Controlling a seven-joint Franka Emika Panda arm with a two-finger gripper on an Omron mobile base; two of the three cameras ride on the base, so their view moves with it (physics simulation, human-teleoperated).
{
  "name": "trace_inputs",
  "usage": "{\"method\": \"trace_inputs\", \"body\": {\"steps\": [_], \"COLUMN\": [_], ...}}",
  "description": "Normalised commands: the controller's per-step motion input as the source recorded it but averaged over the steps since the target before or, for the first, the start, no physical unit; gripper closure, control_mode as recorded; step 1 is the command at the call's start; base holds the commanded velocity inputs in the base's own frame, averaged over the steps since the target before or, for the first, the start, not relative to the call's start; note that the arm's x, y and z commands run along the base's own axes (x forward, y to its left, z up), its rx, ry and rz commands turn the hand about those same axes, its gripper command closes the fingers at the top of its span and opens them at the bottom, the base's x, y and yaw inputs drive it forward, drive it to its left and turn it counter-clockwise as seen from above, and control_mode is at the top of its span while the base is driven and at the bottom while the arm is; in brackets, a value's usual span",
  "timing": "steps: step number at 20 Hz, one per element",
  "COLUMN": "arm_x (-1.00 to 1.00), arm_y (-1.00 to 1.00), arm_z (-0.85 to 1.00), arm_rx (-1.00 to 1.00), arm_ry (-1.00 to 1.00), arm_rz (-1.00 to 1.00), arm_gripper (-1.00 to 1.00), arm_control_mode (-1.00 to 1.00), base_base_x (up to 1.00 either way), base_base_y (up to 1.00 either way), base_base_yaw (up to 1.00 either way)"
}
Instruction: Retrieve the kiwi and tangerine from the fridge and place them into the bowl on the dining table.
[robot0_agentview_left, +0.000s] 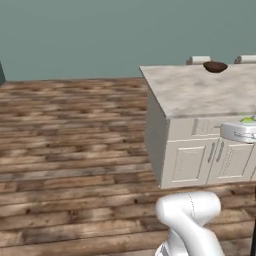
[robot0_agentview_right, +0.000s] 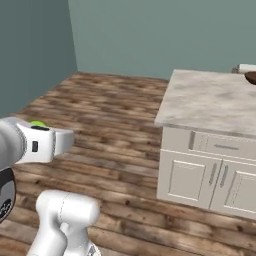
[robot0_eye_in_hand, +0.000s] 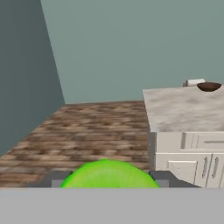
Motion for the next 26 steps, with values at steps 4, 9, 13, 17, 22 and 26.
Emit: {"method": "trace_inputs", "body": {"steps": [4,9,13,17,22,26], "arm_x": [0.0,0.0,0.0,0.0,0.0,0.0], "arm_y": [0.0,0.0,0.0,0.0,0.0,0.0], "arm_z": [0.0,0.0,0.0,0.0,0.0,0.0], "arm_rx": [0.0,0.0,0.0,0.0,0.0,0.0], "arm_ry": [0.0,0.0,0.0,0.0,0.0,0.0], "arm_rz": [0.0,0.0,0.0,0.0,0.0,0.0], "arm_gripper": [1.0,1.0,1.0,1.0,1.0,1.0], "arm_control_mode": [1.0,1.0,1.0,1.0,1.0,1.0], "base_base_x": [0.6,0.75,0.96,1.0,1.0,1.0], "base_base_y": [0.73,0.03,-0.15,-0.03,0.0,0.0], "base_base_yaw": [0.0,-0.01,-0.06,-0.08,-0.12,-0.2]}}
